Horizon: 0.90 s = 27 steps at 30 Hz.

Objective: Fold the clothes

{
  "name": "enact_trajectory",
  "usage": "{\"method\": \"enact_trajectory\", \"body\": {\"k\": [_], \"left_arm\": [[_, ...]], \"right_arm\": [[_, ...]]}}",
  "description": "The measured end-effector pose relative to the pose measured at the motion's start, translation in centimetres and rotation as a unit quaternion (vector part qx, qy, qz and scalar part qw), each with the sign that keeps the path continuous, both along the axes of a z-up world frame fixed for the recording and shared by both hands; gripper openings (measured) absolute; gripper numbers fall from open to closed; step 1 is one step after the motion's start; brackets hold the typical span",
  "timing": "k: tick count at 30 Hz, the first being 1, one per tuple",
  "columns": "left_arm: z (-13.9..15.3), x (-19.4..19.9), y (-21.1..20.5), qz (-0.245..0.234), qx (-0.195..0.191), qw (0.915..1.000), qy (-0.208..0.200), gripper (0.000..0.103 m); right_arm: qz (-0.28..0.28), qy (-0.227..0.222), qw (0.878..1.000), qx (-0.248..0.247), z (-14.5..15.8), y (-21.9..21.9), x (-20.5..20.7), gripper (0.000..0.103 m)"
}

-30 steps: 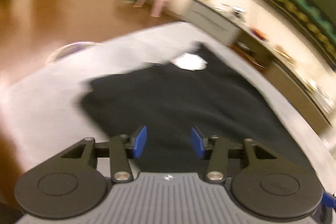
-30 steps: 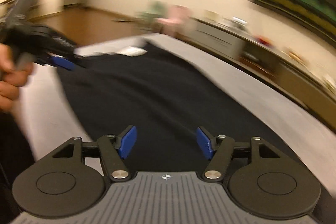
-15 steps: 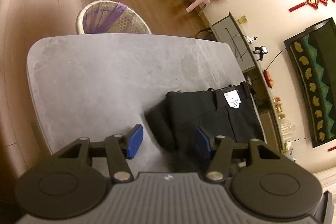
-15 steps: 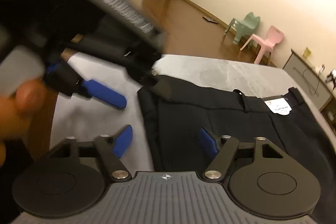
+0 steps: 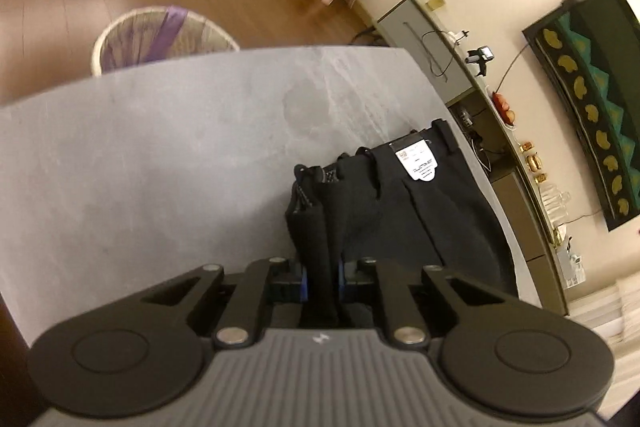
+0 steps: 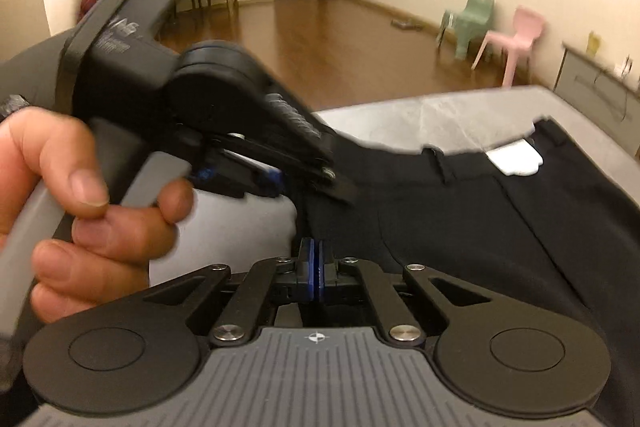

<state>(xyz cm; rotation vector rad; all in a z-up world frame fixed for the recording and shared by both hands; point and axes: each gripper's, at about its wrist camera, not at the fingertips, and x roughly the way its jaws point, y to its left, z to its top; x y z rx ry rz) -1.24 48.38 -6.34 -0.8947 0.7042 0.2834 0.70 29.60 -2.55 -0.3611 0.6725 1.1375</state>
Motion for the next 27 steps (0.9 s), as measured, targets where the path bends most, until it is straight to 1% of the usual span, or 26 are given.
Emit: {"method": "enact_trajectory", "body": {"k": [2,4,5,7,8,10,11,12,14,15,16,17,18,19,20,22,23,25,26,27], "left_arm": [[0.4,0.0,-0.5,-0.003,0.018,0.9998,-0.005,0.012],[1.2,0.1,-1.6,-0.016,0.053,0.9984,-0.014,0.012],[1.6,0.1,-2.2,-0.023,0.07,0.9971,-0.019,0.012],[2.7,0.3,-3.5,-0.045,0.114,0.9919,-0.033,0.012],[3.2,0.2,-4.5,-0.059,0.143,0.9871,-0.042,0.012],[4.1,0.1,-6.4,-0.086,0.201,0.974,-0.06,0.012],[4.6,0.0,-7.5,-0.1,0.235,0.9645,-0.068,0.012],[4.9,-0.1,-8.6,-0.111,0.265,0.9552,-0.073,0.012],[5.1,0.0,-10.3,-0.132,0.306,0.9396,-0.078,0.012],[5.2,0.1,-11.2,-0.142,0.325,0.9314,-0.081,0.012],[5.2,0.2,-11.8,-0.15,0.334,0.927,-0.083,0.012],[5.2,0.4,-12.2,-0.157,0.339,0.9238,-0.084,0.012],[5.1,0.4,-12.6,-0.162,0.343,0.9213,-0.084,0.012],[5.1,0.5,-12.9,-0.168,0.347,0.919,-0.084,0.012],[5.0,0.5,-13.1,-0.173,0.351,0.9167,-0.083,0.012],[4.8,0.6,-13.7,-0.183,0.358,0.9119,-0.083,0.012],[4.8,0.6,-14.1,-0.189,0.368,0.9067,-0.083,0.012],[4.5,0.3,-15.2,-0.201,0.393,0.8935,-0.083,0.012],[4.4,0.2,-15.6,-0.205,0.403,0.888,-0.082,0.012],[4.2,0.0,-16.0,-0.207,0.412,0.8839,-0.08,0.012]], "right_arm": [[-0.031,0.005,0.999,0.022,2.2,-2.0,2.7,0.006],[-0.093,-0.005,0.996,0.019,3.7,-3.0,6.9,0.006],[-0.125,-0.017,0.992,0.004,3.8,-3.1,9.2,0.006],[-0.187,-0.03,0.981,-0.051,2.3,-2.5,14.2,0.006],[-0.214,-0.026,0.973,-0.079,1.0,-2.3,16.5,0.006],[-0.239,-0.004,0.963,-0.124,-1.8,-2.1,20.1,0.006],[-0.244,-0.003,0.962,-0.121,-2.6,-2.3,20.7,0.006],[-0.243,0.001,0.962,-0.125,-2.6,-2.4,20.9,0.006],[-0.238,0.012,0.961,-0.144,-2.1,-2.0,21.2,0.007],[-0.234,0.013,0.96,-0.153,-1.5,-1.7,21.2,0.009],[-0.231,0.002,0.96,-0.158,-0.6,-1.3,21.0,0.022],[-0.223,-0.004,0.964,-0.147,0.6,-0.4,20.6,0.034],[-0.214,-0.008,0.968,-0.131,1.9,0.5,20.2,0.067],[-0.205,-0.013,0.972,-0.116,3.2,1.4,19.8,0.094],[-0.195,-0.017,0.975,-0.101,4.5,2.3,19.3,0.1],[-0.148,0.006,0.981,-0.122,4.7,5.4,18.3,0.1],[-0.123,0.02,0.983,-0.135,4.6,7.1,17.8,0.1],[-0.11,0.008,0.981,-0.161,3.7,8.0,17.2,0.1],[-0.105,-0.001,0.979,-0.174,3.1,8.4,16.9,0.098],[-0.101,-0.01,0.977,-0.187,2.6,8.7,16.6,0.077]]}}
